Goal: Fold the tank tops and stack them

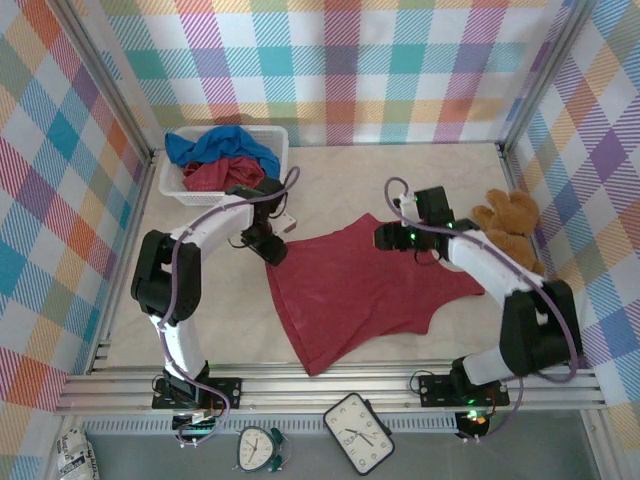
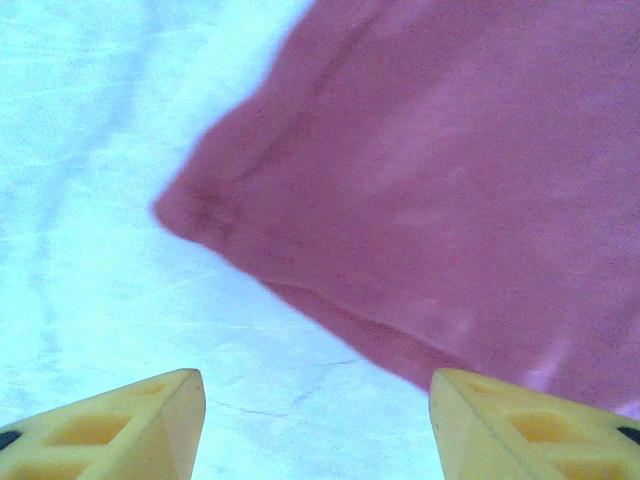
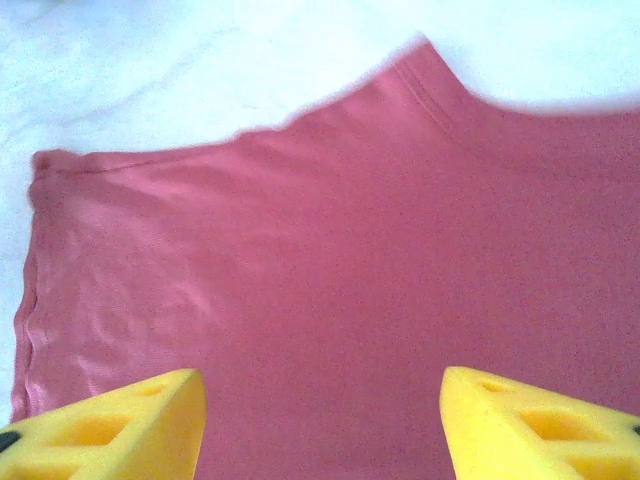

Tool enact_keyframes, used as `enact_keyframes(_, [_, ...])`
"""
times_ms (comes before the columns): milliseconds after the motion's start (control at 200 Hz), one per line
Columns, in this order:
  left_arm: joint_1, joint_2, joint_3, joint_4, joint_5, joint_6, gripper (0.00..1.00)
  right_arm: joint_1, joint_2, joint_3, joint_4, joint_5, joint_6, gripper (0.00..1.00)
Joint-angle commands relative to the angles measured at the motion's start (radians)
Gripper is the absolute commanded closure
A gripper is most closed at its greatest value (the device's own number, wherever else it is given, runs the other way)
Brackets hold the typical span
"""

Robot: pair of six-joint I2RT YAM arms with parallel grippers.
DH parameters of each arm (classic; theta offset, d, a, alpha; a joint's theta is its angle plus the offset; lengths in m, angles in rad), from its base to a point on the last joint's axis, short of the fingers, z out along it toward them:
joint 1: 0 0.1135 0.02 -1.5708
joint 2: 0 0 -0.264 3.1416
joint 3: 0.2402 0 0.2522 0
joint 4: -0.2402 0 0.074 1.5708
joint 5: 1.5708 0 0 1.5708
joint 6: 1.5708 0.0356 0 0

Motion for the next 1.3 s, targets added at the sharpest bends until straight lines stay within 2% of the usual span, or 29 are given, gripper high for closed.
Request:
enact_keyframes(0, [0.036, 0.043, 0.041, 0.022, 0.051, 0.171, 0.39, -0.033, 0.139, 0.142, 0.009, -0.198, -0.332, 0.37])
enact_keyframes(150, [0.068, 0.126, 0.117, 0.002, 0.072, 0.214, 0.41, -0.036, 0.355, 0.383, -0.177, -0.196, -0.562, 0.4])
enact_keyframes(415, [0.079, 0.191, 0.131, 0.047, 0.046, 0.24, 0.46, -0.041, 0.593, 0.652, -0.359, -0.169, -0.754, 0.41])
enact_keyframes(515, [0.094, 0.21, 0.14, 0.076, 0.011, 0.219, 0.51, -0.042, 0.653, 0.717, -0.373, -0.15, -0.763, 0.43])
enact_keyframes(735, [0.1, 0.272, 0.192, 0.054, 0.061, 0.197, 0.57, -0.039, 0.772, 0.856, -0.452, -0.152, -0.797, 0.46])
enact_keyframes(795, [0.1, 0.282, 0.196, 0.053, 0.078, 0.194, 0.59, -0.039, 0.804, 0.891, -0.477, -0.12, -0.804, 0.46])
enact_keyframes(885, [0.1, 0.288, 0.203, 0.056, 0.073, 0.19, 0.61, -0.038, 0.842, 0.933, -0.497, -0.068, -0.81, 0.48])
enact_keyframes(1140, [0.1, 0.292, 0.209, 0.044, 0.07, 0.19, 0.75, -0.025, 0.919, 1.006, -0.494, -0.039, -0.802, 0.53])
enact_keyframes(1295, [0.101, 0.282, 0.219, 0.034, 0.071, 0.185, 0.8, -0.023, 0.954, 1.05, -0.508, -0.035, -0.791, 0.61])
